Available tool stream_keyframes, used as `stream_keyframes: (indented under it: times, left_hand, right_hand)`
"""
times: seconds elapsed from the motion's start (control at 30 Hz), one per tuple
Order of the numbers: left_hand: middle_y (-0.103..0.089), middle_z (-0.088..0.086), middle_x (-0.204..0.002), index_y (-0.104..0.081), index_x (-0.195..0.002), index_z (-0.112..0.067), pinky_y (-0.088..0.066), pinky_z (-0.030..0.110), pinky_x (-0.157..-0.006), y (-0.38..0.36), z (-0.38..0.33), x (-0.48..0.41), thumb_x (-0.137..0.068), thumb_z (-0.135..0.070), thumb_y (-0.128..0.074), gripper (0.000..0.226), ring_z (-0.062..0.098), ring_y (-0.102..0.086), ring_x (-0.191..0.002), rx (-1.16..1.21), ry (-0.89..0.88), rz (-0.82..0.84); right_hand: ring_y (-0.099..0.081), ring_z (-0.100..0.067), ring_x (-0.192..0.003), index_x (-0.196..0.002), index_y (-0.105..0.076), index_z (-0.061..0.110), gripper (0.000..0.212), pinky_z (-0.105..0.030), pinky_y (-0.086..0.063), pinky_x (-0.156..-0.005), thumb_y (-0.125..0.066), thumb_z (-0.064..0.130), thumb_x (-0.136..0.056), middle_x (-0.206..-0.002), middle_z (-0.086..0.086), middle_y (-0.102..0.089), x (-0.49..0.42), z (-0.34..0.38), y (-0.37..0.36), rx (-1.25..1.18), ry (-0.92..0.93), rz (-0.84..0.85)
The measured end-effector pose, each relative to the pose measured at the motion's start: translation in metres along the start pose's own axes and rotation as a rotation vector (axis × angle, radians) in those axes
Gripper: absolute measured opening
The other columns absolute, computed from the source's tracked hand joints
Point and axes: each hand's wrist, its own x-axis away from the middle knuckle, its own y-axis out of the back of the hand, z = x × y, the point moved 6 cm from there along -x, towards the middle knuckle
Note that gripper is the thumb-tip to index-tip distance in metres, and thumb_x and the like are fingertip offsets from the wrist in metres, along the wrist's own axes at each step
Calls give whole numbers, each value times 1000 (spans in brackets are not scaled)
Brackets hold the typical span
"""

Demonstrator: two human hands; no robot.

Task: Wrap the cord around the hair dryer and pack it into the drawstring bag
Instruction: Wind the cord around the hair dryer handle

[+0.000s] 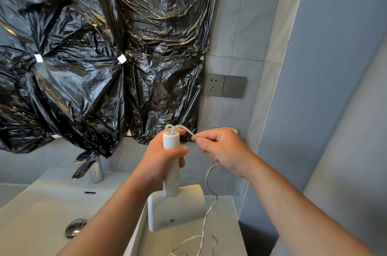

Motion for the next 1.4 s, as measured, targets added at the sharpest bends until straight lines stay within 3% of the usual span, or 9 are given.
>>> stream_keyframes:
  times: [0.2, 0.3, 0.47, 0.63, 0.8, 0.97, 1.03, 1.2, 1.4]
  left_hand:
    - [-53, 5, -64, -64, -112, -16, -43, 30, -61, 4, -3, -6, -59, -8, -70, 53, 16, -50, -57, 445, 87, 78]
    - [-54, 3, -72, -67, -107, -19, -46, 33, -71, 10, -4, -11, -53, -5, -71, 56, 15, -52, -62, 565, 108, 70]
    - [-73, 14, -103, -60, -94, -14, -51, 55, -90, 15, -10, -13, -65, -1, -56, 32, 32, -69, -104, 529, 114, 82]
    - [-54, 2, -62, -53, -87, -14, -57, 42, -77, 23, -11, -18, -64, 1, -56, 27, 17, -57, -58, 578, 33, -30]
    - [-48, -2, -56, -53, -82, -14, -49, 27, -59, 33, -17, -19, -63, 0, -52, 24, 12, -47, -50, 624, -42, -152]
    - [-47, -4, -57, -49, -74, -17, -42, 27, -62, 52, -29, -21, -78, 6, -40, 25, 11, -44, -47, 742, -121, -284]
    - [-46, -3, -57, -48, -73, -17, -41, 27, -62, 54, -32, -22, -80, 7, -37, 27, 12, -43, -47, 743, -134, -315]
    - [-45, -3, -58, -47, -72, -17, -41, 27, -61, 59, -32, -22, -79, 5, -37, 25, 12, -43, -48, 801, -108, -332]
    - [-42, -4, -59, -48, -74, -17, -46, 25, -54, 65, -40, -20, -69, 0, -45, 18, 12, -42, -47, 733, -88, -129]
  right_hand:
    - [-45, -9, -43, -71, -67, 24, 16, -19, -36, -39, -67, 21, -87, -49, 8, -51, -4, 5, 2, 111, -20, -9]
    - [-49, -10, -46, -73, -65, 20, 15, -22, -39, -40, -66, 20, -88, -57, 3, -55, -1, -5, -3, 115, -60, 72]
    - [-54, -12, -52, -70, -70, 26, 13, -28, -46, -50, -71, 27, -82, -55, 7, -57, 0, -16, -11, 174, -39, 61]
    - [-54, -5, -62, -69, -70, 31, 17, -26, -47, -62, -74, 17, -78, -64, 11, -62, -2, -15, -13, 196, 42, 79]
    - [-56, -3, -70, -73, -66, 37, 27, -19, -47, -69, -73, 11, -78, -78, 11, -64, 4, -8, -8, 283, 139, 7]
    - [-50, 2, -83, -92, -69, 30, 12, -11, -39, -76, -70, 22, -83, -105, 22, -52, 18, -13, -13, 552, 274, -25]
    - [-50, -3, -93, -95, -66, 27, 12, -17, -40, -84, -67, 26, -83, -100, 16, -52, 21, -15, -19, 648, 346, -82]
    - [-48, -13, -80, -79, -61, 23, 5, -30, -43, -73, -62, 19, -81, -78, 18, -49, 17, -11, -24, 598, 432, -259]
    - [-49, 0, -61, -69, -62, 31, 20, -22, -41, -62, -67, 15, -81, -64, 15, -58, -5, -12, -2, 99, 249, -111]
